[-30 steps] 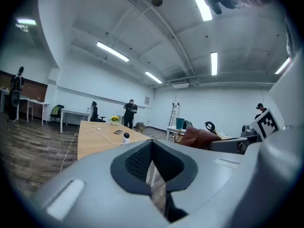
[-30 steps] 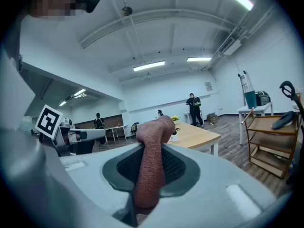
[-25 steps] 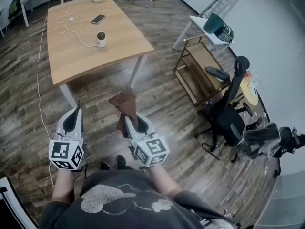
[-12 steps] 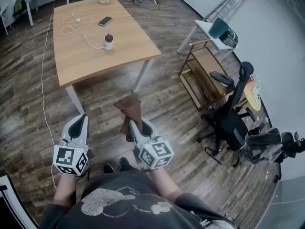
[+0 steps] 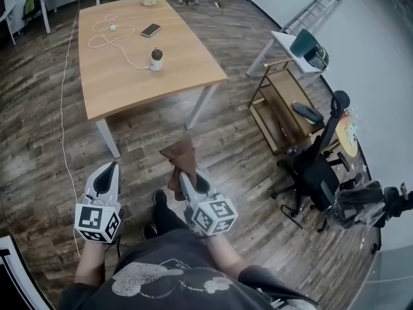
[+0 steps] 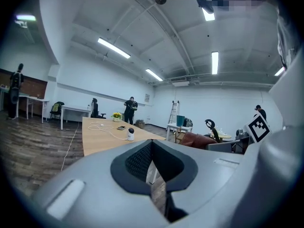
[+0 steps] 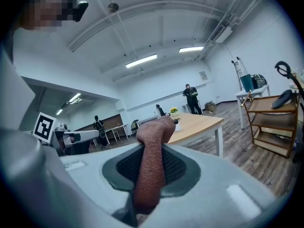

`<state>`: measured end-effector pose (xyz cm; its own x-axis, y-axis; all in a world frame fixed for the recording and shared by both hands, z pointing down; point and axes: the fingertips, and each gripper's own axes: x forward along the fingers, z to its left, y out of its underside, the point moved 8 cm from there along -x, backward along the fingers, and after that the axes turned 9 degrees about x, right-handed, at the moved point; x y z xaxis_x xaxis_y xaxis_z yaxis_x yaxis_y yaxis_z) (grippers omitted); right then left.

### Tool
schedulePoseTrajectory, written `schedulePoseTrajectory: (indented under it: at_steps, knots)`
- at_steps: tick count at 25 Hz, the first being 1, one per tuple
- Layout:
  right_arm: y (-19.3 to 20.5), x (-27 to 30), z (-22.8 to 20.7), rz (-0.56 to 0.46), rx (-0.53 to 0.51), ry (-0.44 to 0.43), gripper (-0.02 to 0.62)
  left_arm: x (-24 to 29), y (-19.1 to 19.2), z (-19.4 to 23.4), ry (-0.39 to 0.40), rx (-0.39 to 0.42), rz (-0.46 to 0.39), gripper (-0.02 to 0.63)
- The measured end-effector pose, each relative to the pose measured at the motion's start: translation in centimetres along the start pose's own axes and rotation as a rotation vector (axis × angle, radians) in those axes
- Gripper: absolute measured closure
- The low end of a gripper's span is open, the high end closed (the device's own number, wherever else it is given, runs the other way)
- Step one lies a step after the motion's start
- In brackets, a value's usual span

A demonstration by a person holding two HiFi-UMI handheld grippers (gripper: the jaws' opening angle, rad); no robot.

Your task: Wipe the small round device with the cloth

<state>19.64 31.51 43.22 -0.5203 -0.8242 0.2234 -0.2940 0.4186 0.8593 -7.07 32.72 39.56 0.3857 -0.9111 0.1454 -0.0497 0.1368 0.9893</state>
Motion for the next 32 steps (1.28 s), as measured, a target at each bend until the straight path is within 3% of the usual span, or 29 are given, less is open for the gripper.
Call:
schedulePoseTrajectory:
  at_steps: [7,16,32]
  knots:
    - [-3.4,5.8,-3.1,-0.032,-0.042,-0.024,0.525,3.7,-0.5,2.1,-0.031,-0.003,-0.015,0.588]
    - [-7.9,16.8,-6.9,-0.027,-0.005,-0.074,0.525,13.5,-2.0,5.7,-0.033,0.016,0.01,0.588]
    - [-12.0,28.2,-11.7,0.084,0.023,-0.145,0.525,23.5,-3.1,9.7,-0.122,-0.012,0.064,0.588]
